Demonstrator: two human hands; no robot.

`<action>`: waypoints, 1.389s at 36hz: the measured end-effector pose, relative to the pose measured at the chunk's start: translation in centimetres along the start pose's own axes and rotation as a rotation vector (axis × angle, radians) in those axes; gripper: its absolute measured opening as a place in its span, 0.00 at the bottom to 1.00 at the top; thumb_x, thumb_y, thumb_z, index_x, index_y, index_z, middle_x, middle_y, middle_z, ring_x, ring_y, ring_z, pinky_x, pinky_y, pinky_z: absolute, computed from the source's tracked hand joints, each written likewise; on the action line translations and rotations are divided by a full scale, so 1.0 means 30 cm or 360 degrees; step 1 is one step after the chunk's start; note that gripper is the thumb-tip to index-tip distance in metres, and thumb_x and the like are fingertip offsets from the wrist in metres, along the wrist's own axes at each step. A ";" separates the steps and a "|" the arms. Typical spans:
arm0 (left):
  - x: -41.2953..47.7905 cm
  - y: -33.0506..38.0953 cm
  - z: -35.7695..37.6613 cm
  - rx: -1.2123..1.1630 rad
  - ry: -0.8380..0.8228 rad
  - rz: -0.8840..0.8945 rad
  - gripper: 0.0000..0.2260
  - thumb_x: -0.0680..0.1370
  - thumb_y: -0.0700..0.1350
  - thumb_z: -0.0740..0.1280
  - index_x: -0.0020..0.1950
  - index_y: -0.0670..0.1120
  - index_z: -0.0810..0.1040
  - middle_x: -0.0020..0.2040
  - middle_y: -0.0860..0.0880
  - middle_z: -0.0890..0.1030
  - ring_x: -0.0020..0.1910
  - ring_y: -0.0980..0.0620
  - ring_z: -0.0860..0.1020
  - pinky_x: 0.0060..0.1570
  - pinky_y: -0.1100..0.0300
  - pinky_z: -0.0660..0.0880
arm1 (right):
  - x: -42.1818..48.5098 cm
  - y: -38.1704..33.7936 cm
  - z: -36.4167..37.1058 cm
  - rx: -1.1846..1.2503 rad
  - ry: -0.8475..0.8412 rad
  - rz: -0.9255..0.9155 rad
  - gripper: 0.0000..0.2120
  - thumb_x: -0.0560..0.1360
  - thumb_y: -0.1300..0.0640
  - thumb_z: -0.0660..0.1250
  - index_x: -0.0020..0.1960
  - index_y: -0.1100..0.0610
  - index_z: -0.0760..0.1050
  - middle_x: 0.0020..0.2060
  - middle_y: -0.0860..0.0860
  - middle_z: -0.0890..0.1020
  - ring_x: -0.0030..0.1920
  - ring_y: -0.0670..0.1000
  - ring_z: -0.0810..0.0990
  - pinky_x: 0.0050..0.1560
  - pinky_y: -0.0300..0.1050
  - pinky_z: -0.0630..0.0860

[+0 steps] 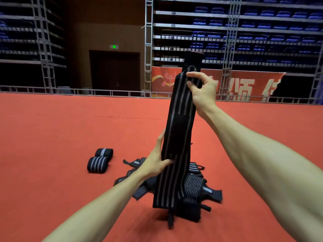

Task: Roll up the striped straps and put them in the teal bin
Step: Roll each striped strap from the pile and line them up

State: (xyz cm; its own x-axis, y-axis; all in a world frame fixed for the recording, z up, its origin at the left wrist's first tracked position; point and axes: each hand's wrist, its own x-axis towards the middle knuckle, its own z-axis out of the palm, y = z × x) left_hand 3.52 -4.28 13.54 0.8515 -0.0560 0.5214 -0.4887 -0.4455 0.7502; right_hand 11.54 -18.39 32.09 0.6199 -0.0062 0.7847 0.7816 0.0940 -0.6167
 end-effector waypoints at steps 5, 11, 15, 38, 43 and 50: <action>-0.019 -0.045 0.000 -0.0004 0.0123 -0.0001 0.50 0.76 0.34 0.70 0.72 0.73 0.38 0.47 0.51 0.83 0.45 0.54 0.84 0.56 0.56 0.78 | 0.001 0.020 0.002 -0.0072 0.0066 -0.0006 0.13 0.76 0.69 0.68 0.53 0.55 0.82 0.46 0.41 0.81 0.53 0.43 0.81 0.60 0.40 0.77; -0.039 -0.042 -0.013 0.0106 0.0080 -0.0017 0.48 0.78 0.35 0.69 0.71 0.78 0.42 0.70 0.49 0.75 0.66 0.56 0.76 0.69 0.58 0.69 | 0.008 0.051 0.007 -0.0076 0.0116 0.0033 0.13 0.75 0.69 0.68 0.52 0.53 0.82 0.46 0.41 0.82 0.52 0.43 0.81 0.59 0.39 0.78; -0.062 -0.050 -0.033 0.0280 -0.0114 0.0031 0.42 0.78 0.33 0.68 0.75 0.67 0.47 0.74 0.70 0.53 0.71 0.77 0.55 0.69 0.76 0.53 | 0.012 0.060 0.020 -0.0050 0.0139 0.0049 0.14 0.75 0.68 0.69 0.50 0.49 0.82 0.48 0.43 0.83 0.54 0.46 0.81 0.60 0.42 0.77; -0.200 -0.179 -0.002 -0.0322 -0.0392 -0.0830 0.37 0.76 0.30 0.68 0.72 0.64 0.62 0.58 0.44 0.81 0.50 0.50 0.83 0.45 0.50 0.82 | -0.078 0.126 0.108 -0.0079 -0.0052 0.0045 0.14 0.74 0.70 0.69 0.50 0.53 0.83 0.47 0.44 0.83 0.49 0.35 0.79 0.56 0.29 0.73; -0.227 -0.256 0.038 -0.0316 -0.0347 -0.1011 0.34 0.76 0.29 0.68 0.73 0.57 0.63 0.35 0.53 0.80 0.34 0.56 0.78 0.36 0.58 0.76 | -0.180 0.215 0.114 -0.0091 -0.0189 0.0175 0.12 0.73 0.71 0.69 0.51 0.57 0.83 0.46 0.46 0.83 0.45 0.30 0.77 0.50 0.23 0.70; -0.288 -0.364 0.079 0.0504 -0.0394 -0.0840 0.36 0.70 0.39 0.77 0.75 0.48 0.67 0.64 0.49 0.77 0.58 0.51 0.78 0.56 0.66 0.73 | -0.314 0.363 0.108 -0.0216 -0.0316 0.0342 0.12 0.73 0.71 0.70 0.50 0.56 0.83 0.49 0.48 0.83 0.53 0.44 0.79 0.52 0.21 0.67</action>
State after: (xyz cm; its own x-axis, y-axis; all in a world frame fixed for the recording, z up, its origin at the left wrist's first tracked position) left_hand 1.97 -1.06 -0.12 0.9983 0.0551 -0.0206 0.0536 -0.7083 0.7039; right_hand 13.99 -14.07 18.20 0.7564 0.1952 0.6243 0.6447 -0.0615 -0.7620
